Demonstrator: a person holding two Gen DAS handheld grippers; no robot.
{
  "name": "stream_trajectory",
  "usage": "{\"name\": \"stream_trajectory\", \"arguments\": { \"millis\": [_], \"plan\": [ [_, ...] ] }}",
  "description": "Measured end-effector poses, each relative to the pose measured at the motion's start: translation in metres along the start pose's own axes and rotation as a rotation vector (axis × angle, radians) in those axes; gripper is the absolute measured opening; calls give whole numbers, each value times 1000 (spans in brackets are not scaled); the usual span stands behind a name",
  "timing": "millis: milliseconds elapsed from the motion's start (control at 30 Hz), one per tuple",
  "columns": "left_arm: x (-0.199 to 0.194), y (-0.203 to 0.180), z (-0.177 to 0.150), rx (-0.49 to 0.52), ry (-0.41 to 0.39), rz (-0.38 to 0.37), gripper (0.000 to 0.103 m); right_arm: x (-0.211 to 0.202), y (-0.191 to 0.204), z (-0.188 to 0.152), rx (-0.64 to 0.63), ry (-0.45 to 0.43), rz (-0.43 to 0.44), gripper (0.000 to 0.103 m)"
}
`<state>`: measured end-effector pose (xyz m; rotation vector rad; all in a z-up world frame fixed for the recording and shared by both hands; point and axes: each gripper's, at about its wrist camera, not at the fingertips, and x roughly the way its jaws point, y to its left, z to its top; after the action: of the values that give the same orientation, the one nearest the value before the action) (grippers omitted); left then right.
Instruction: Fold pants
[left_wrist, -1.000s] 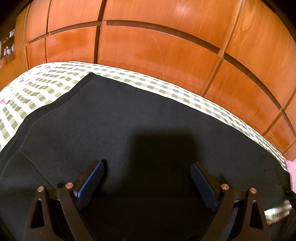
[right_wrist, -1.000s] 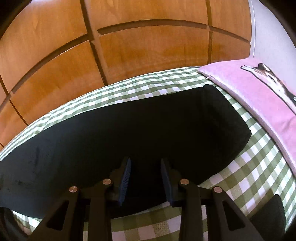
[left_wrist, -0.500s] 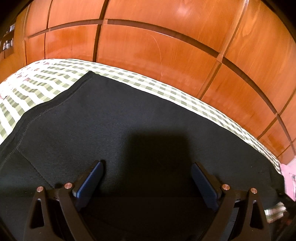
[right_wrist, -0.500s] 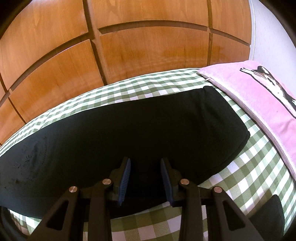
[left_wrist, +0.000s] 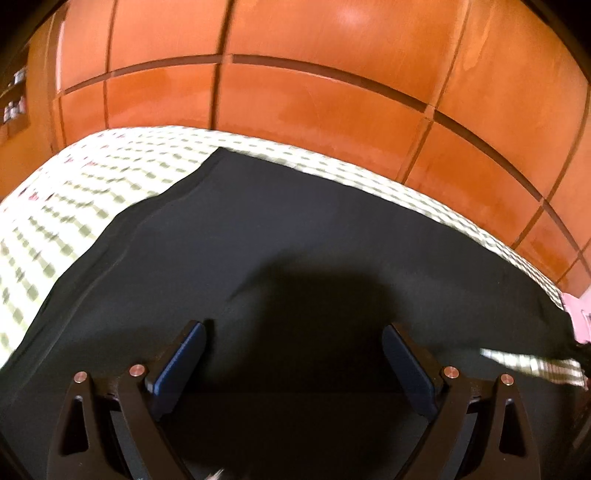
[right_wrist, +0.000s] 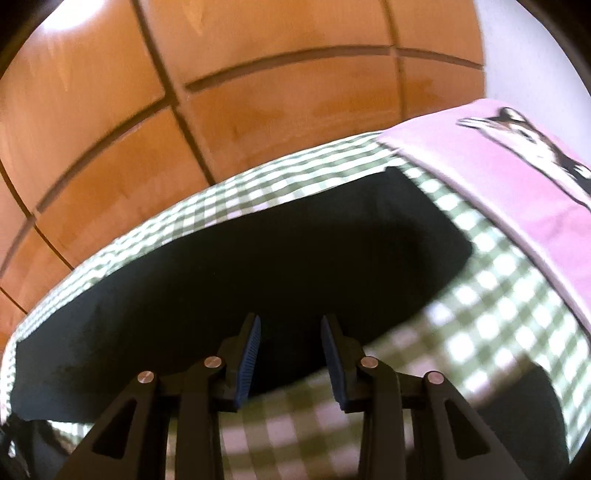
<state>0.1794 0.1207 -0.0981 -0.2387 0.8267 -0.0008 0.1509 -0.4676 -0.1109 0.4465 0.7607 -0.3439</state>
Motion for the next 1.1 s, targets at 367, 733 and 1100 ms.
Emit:
{"name": "stream_trajectory", "arguments": {
  "millis": [367,733,1100],
  "plan": [
    [-14,34,-6,-47,25,39,96,-50,-12,-31,-138,47,-30,35],
    [30,68,100,-62,-47,166,96,-10,68,-17,-246,77,33,35],
    [132,84,176,117,53,141,97,23,84,-31,-237,52,34,36]
  ]
}}
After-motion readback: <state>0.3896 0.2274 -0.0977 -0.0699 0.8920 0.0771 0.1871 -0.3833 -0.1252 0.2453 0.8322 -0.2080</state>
